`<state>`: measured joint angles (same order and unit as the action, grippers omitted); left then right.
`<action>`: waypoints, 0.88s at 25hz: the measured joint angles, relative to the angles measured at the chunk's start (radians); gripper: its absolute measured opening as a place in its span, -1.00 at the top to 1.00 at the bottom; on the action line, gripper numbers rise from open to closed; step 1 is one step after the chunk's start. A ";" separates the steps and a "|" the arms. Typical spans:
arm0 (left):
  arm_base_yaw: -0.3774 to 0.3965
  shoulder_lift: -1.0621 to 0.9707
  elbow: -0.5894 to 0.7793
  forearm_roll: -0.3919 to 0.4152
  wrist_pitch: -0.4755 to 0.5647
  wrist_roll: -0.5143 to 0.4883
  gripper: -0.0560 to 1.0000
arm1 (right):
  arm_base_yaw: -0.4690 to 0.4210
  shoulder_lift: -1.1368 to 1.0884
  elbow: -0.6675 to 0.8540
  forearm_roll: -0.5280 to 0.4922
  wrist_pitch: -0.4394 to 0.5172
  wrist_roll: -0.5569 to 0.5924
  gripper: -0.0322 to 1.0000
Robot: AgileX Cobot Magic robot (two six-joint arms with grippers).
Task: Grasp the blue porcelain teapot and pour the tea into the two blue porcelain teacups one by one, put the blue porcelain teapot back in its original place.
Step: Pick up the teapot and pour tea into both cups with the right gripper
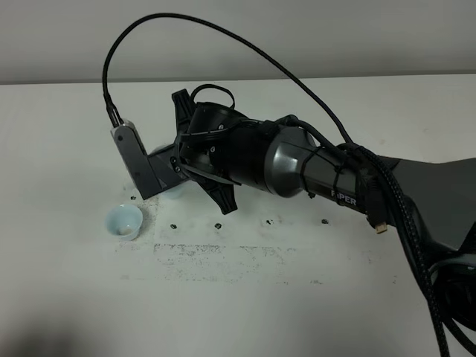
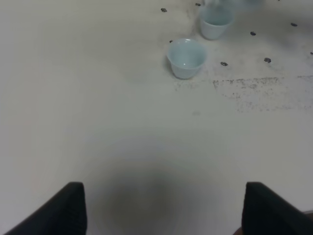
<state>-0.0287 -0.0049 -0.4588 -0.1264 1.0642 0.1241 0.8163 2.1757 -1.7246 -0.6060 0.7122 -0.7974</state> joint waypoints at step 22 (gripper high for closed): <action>0.000 0.000 0.000 0.000 0.000 0.000 -0.30 | 0.034 0.000 0.025 -0.146 -0.041 0.056 0.87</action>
<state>-0.0287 -0.0049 -0.4588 -0.1264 1.0642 0.1241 0.8503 2.1757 -1.6993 -0.7517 0.6708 -0.7416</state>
